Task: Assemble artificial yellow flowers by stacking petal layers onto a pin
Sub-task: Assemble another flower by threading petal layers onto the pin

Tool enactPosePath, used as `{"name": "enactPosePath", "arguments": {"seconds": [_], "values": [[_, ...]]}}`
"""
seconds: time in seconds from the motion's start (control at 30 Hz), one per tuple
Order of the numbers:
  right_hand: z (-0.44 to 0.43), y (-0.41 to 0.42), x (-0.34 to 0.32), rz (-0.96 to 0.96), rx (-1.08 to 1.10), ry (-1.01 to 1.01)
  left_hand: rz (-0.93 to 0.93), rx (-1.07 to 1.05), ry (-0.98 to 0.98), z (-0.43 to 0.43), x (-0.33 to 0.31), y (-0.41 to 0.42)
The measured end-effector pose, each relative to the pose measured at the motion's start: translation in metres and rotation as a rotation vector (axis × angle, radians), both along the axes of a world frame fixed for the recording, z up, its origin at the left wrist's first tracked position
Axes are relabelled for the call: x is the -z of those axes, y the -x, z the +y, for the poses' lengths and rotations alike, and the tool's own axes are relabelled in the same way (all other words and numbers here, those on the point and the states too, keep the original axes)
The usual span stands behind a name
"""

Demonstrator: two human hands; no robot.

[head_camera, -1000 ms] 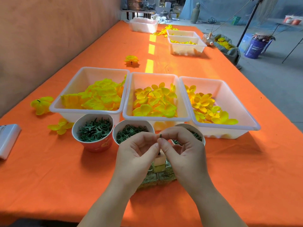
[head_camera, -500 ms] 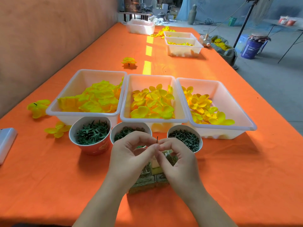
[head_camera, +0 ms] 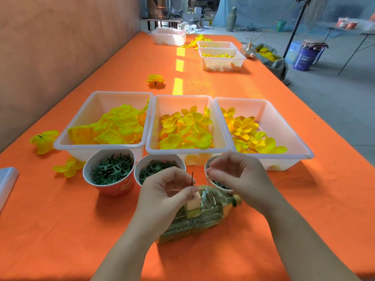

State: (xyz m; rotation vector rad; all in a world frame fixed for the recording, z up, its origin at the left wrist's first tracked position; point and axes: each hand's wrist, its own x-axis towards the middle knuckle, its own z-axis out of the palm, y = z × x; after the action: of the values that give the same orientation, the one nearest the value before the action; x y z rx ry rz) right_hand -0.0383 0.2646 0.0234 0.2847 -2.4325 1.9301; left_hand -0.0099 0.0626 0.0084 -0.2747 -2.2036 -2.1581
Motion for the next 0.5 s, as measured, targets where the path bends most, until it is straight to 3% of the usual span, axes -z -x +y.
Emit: {"name": "enactPosePath", "arguments": {"seconds": [0.1,0.17,0.23,0.33,0.5], "values": [[0.027,0.040,-0.002,0.228,0.420,-0.126,-0.002,0.009,0.044,-0.001,-0.001,0.000],[0.055,0.078,-0.005,0.233,0.604,-0.287,-0.004,0.039,0.087,-0.002,-0.003,0.001],[0.080,0.117,-0.004,0.031,0.564,-0.604,-0.023,0.072,0.130,-0.004,-0.005,0.003],[0.093,0.147,0.006,-0.274,0.298,-1.089,-0.064,0.119,0.138,-0.008,-0.010,0.006],[0.081,0.157,0.013,-0.346,0.125,-1.242,-0.063,0.122,0.129,-0.009,-0.017,0.008]]}}
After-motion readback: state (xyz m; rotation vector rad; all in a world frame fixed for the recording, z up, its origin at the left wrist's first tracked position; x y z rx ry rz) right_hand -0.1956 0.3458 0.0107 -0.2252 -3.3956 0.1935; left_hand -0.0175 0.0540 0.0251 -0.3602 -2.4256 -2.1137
